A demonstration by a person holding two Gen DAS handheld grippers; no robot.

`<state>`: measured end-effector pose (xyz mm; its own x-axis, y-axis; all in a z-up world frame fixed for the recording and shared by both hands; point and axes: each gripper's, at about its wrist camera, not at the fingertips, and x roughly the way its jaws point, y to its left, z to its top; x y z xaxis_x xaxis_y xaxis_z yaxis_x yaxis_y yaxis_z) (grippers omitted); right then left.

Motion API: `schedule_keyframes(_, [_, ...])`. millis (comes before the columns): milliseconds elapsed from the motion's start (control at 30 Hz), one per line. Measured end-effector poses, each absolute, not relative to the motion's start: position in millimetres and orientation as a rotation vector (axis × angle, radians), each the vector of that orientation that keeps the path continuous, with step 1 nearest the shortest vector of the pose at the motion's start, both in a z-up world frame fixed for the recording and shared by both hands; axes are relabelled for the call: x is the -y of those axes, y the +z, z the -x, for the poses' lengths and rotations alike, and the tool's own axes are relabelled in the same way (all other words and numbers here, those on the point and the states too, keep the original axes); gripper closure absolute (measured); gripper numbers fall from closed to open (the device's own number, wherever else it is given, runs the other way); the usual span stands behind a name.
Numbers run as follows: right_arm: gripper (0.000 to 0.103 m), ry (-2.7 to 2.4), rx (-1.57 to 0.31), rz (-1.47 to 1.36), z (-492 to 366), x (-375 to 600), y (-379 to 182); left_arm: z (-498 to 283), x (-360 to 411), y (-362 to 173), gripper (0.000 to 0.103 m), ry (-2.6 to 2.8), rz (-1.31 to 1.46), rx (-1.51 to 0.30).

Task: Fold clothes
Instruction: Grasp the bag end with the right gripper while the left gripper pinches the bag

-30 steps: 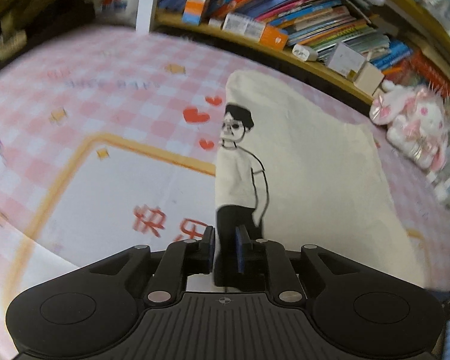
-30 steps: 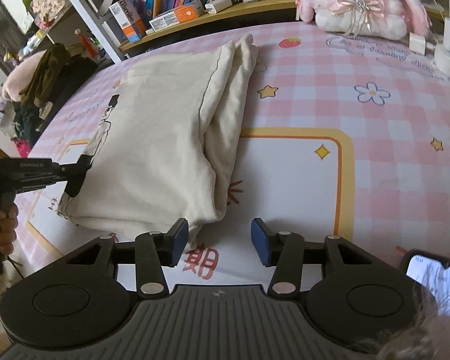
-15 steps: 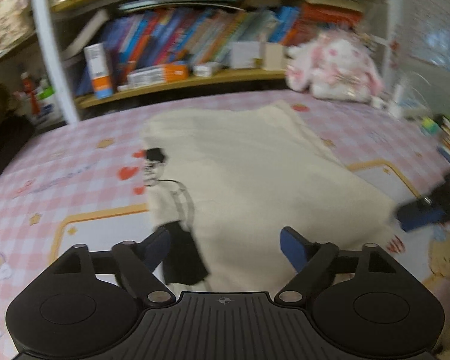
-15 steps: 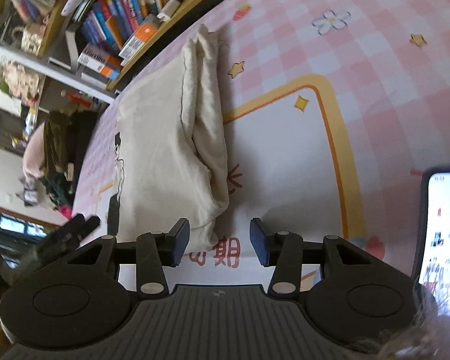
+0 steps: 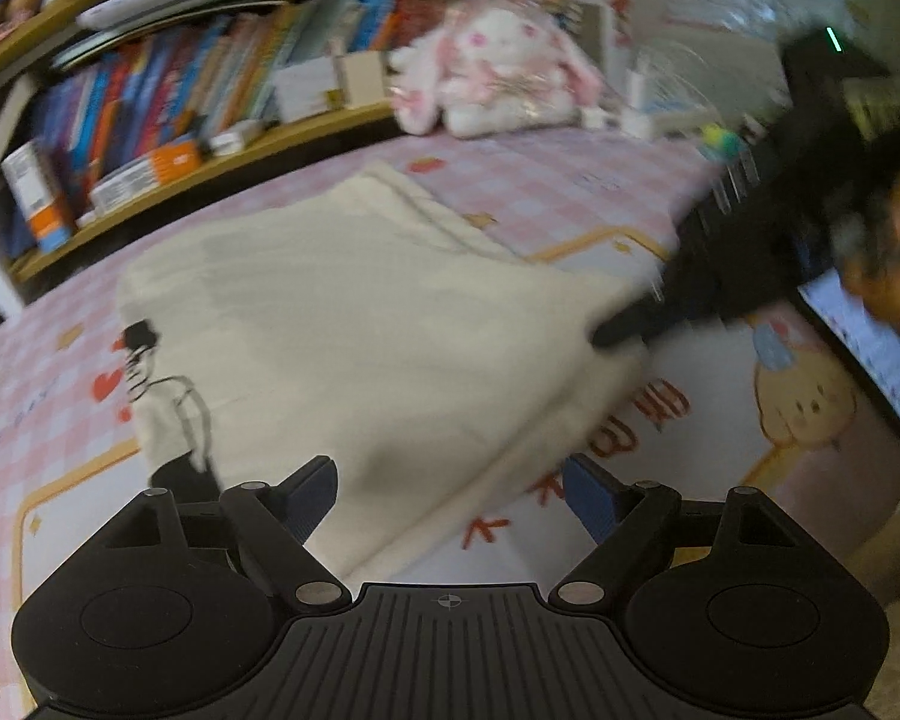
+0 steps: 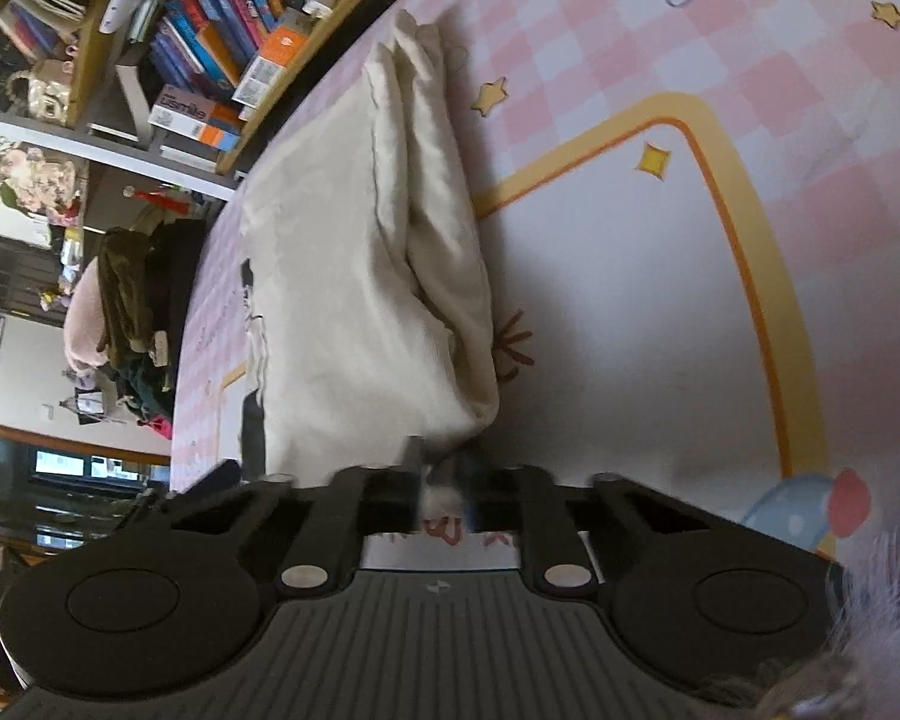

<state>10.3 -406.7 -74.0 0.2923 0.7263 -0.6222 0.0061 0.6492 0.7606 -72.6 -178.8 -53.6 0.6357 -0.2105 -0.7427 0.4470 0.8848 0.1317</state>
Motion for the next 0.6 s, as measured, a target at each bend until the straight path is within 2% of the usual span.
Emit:
schedule_keyframes(233, [0.097,0.615,-1.141,-0.830,-13,407,-52,73,204,-76,0.021,-0.306,-0.576,-0.745])
schedule_keyframes(267, [0.097,0.625,-1.133,-0.843,-13,407,-49,73,205,-77,0.026,-0.296,-0.604,-0.728])
schedule_keyframes(333, [0.097,0.640,-1.119,-0.841,-13,406,-44,73,207,-78,0.076,-0.284,-0.651,-0.718])
schedule_keyframes(400, [0.097,0.686,-1.077,-0.662,-4,396,-42,72,206,-76,0.082,-0.286,-0.655,-0.714])
schedule_keyframes(500, [0.083,0.753,-0.995,-0.367,13,377,-40,72,204,-70,0.083,-0.293,-0.632,-0.700])
schedule_keyframes(533, [0.064,0.773,-0.965,-0.269,18,371,-39,71,204,-69,0.083,-0.291,-0.626,-0.699])
schedule_keyframes(567, [0.054,0.791,-0.934,-0.172,23,365,-39,70,203,-68,0.083,-0.291,-0.618,-0.703])
schedule_keyframes(600, [0.052,0.807,-0.901,-0.074,29,359,-38,69,203,-67,0.082,-0.292,-0.609,-0.708])
